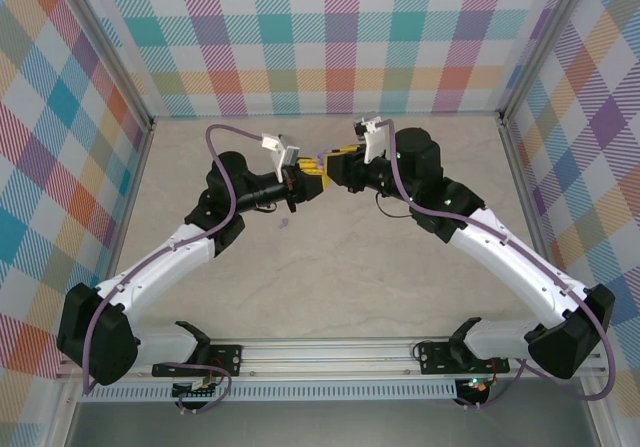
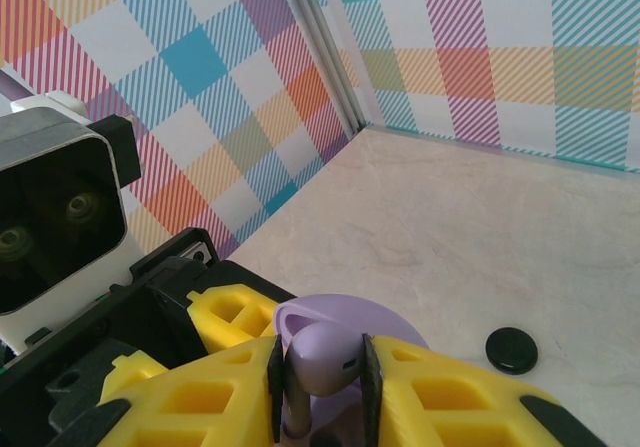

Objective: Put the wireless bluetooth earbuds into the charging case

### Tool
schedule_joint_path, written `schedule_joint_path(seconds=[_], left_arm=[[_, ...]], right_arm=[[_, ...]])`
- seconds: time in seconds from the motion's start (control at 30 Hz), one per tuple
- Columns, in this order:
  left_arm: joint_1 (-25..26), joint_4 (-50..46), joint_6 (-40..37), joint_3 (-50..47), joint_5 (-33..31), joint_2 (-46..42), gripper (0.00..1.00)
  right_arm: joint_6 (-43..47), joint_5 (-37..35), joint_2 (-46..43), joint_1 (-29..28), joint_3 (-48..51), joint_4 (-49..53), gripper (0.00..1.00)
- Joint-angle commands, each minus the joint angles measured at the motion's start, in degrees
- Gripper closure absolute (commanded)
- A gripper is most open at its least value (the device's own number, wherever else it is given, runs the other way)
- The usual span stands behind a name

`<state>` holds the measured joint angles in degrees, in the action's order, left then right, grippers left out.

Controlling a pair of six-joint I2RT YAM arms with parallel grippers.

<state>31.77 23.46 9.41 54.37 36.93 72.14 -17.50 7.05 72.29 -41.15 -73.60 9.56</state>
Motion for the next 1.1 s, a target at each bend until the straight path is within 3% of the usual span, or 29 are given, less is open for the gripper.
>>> schedule_joint_path(seconds=[0.0,0.33,1.07], left_arm=[[0.8,1.6,0.4,2.0,-1.2,-1.6,0.90],[0.7,1.9,0.5,2.0,-2.4,-1.9,0.90],[0.7,-2.9,-1.3,3.5,1.1,-0.1,0.90]], right_arm=[[0.2,0.1,0.0,-0.3,-1.7,1.5,0.71],[0.0,0.3,-0.6,-0.3,-1.7,2.4,0.70],[1.3,-1.1,-2.1,-0.3,-5.4,7.5,0.51]])
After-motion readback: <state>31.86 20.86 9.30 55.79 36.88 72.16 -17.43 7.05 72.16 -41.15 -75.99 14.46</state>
